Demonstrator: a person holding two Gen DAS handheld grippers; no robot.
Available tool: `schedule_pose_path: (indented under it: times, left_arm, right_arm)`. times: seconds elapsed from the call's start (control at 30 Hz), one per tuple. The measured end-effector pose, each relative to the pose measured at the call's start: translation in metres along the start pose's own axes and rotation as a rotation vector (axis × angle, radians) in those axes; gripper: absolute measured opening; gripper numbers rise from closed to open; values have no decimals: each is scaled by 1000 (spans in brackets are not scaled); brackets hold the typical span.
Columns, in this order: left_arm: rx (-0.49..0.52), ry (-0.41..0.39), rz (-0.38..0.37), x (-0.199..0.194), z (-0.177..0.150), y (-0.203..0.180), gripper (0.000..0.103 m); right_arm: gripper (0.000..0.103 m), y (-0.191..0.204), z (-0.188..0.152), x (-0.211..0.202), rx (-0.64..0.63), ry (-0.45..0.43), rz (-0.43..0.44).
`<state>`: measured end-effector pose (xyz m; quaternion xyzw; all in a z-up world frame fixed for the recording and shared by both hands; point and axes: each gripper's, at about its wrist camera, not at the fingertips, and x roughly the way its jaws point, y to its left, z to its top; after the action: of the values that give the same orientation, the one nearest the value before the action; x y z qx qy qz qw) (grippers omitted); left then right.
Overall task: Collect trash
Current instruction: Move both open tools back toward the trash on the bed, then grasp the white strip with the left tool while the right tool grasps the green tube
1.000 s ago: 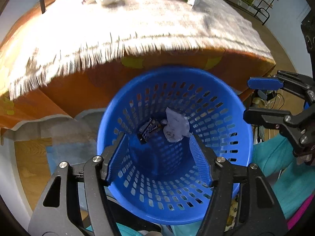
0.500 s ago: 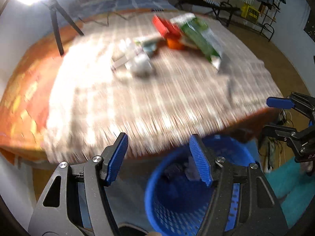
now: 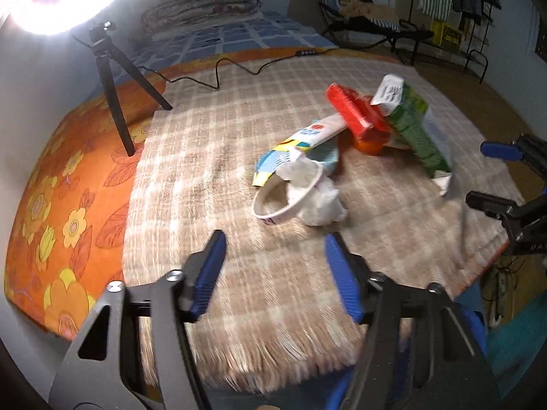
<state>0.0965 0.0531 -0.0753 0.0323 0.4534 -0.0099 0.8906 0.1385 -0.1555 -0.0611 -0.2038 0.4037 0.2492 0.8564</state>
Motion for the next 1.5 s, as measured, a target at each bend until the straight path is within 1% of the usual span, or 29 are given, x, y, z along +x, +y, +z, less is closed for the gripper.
schedule_pose_path:
  times: [0.03,0.1,0.13,0.2,0.33,0.47,0.53,0.6,0.63,0.67,0.77,0.87,1.0,1.13,1.23,1.3,1.47,1.5]
  left_arm:
    - [11,10,5,5,1,1,49]
    - [29,27,9,16,2,2,44]
    - [36,35,7,21,3,2,39]
    - [51,41,3,28,5,0,34]
    - [80,42,-6,38,10,-5,34]
    - [68,37,-16,44,17,-3,30]
    - [58,33,-23,45,20,-1,26]
    - [47,26,-32,46,24,1,24]
    - [42,25,-39,46,25,2,19]
    - [35,25,-49,46,26,2,16]
    - [20,21,-70,45,27,3,12]
    - [10,16,-85,42,28,3,12]
    - [-31,6,-110,37,29,11,11]
    - [-67,-6,-110,32,29,21,11]
    - [-88,-8,-108,31,28,26,10]
    - [-91,-8,-102,30,28,28,10]
    - [-98,-5,-98,30,27,29,10]
    - [-97,-4,-99,30,26,29,10]
  right_arm:
    - [82,0,1,3,-4,4,-6]
    - [82,2,6,14,-23,13,-21]
    - [82,3,6,15,-30,13,-29]
    - [82,7,8,21,-59,5,-66]
    - [82,10,11,29,-100,-7,-125]
    - [82,8,13,39,-95,6,-132]
    - [82,9,13,43,-107,8,-144]
    - [82,11,14,47,-120,10,-155]
    - [82,12,14,48,-124,10,-162]
    - [82,13,14,49,-133,7,-176]
    - [82,17,15,52,-168,-2,-212]
    - [82,11,17,54,-165,1,-237]
    - [82,-6,20,46,-92,-15,-168]
    - [81,-23,23,39,-37,-33,-116]
    - [78,-37,25,37,16,-37,-78]
    - [69,-44,26,36,50,-36,-54]
    - [69,-61,26,39,124,-19,37]
    - [71,-62,27,40,128,-16,51]
